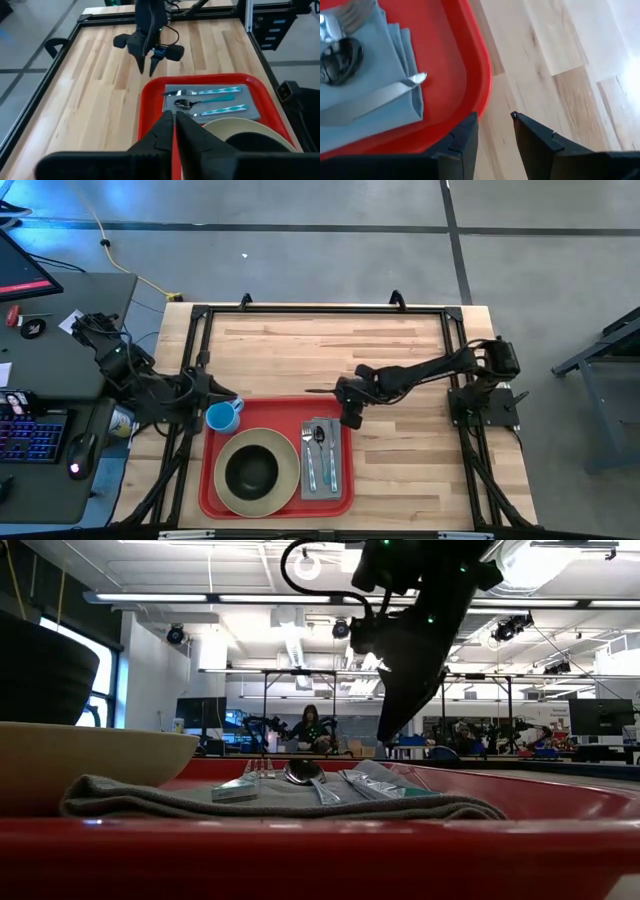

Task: Set up tray
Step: Move the red serving tray to the middle of the table

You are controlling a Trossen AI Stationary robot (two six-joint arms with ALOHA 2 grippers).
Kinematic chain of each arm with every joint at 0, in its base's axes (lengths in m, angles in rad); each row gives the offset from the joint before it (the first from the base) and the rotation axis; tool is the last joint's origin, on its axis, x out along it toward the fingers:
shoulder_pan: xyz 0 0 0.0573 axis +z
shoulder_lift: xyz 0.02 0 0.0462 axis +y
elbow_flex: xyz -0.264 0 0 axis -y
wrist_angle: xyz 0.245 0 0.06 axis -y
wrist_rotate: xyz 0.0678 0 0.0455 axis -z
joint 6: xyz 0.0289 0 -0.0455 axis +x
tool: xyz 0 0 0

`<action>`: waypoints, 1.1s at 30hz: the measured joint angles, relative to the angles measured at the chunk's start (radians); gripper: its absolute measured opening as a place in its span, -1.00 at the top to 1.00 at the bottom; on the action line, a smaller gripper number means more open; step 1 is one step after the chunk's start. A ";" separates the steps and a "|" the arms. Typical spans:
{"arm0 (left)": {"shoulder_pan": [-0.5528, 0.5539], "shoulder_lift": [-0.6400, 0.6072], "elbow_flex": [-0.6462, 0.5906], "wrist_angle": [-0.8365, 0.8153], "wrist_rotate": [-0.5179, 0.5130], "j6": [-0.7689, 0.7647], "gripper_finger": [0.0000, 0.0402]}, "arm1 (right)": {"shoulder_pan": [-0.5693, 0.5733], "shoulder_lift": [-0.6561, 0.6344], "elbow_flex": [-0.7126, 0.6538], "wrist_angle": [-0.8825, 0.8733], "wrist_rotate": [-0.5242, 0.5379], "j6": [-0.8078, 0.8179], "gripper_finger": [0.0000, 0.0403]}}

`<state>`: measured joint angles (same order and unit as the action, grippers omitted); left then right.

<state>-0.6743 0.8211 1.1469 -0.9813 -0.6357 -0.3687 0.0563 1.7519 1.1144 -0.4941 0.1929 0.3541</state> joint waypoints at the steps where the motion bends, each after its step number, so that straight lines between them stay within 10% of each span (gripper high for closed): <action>1: 0.000 -0.001 0.000 0.000 0.000 -0.002 0.69 | 0.002 0.001 -0.003 0.000 -0.001 -0.011 0.41; 33: 0.000 0.017 0.000 -0.024 -0.028 -0.004 0.72 | -0.004 0.112 -0.005 0.042 0.042 -0.021 -0.15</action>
<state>-0.6743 0.8382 1.1469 -1.0054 -0.6639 -0.3729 0.0521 1.8639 1.1095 -0.4518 0.2347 0.3327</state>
